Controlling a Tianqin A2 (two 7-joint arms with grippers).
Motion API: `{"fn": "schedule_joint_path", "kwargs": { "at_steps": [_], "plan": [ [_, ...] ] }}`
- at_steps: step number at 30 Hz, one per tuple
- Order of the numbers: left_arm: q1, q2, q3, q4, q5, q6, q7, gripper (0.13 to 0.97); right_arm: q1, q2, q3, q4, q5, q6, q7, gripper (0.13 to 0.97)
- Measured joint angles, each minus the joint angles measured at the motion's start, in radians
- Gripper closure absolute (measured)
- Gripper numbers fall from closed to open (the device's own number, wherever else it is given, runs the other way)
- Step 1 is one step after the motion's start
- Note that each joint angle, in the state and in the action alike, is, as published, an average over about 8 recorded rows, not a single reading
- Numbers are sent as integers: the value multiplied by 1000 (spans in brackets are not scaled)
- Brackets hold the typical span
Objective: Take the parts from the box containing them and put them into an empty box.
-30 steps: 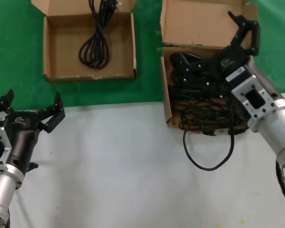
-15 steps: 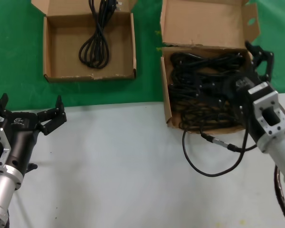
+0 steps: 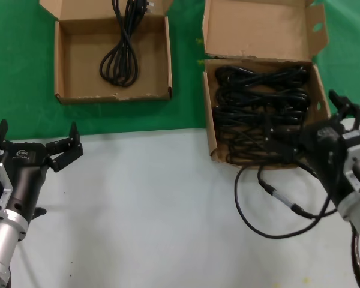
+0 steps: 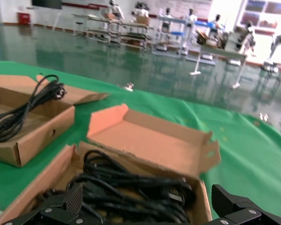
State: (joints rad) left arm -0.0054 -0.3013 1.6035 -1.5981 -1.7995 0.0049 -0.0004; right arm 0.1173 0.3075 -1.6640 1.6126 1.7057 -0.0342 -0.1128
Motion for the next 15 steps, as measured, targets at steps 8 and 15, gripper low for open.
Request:
{"fn": "schedule_joint_path", "kwargs": {
  "at_steps": [8,15],
  "plan": [
    [3,1,-2,-1,0,-2,0,132,-58,-4,31,-6,46,17,55,129],
    [4,1,-3,-2,0,-4,0,132,-95,-6,52,-10,76,28,91,129]
  ]
}}
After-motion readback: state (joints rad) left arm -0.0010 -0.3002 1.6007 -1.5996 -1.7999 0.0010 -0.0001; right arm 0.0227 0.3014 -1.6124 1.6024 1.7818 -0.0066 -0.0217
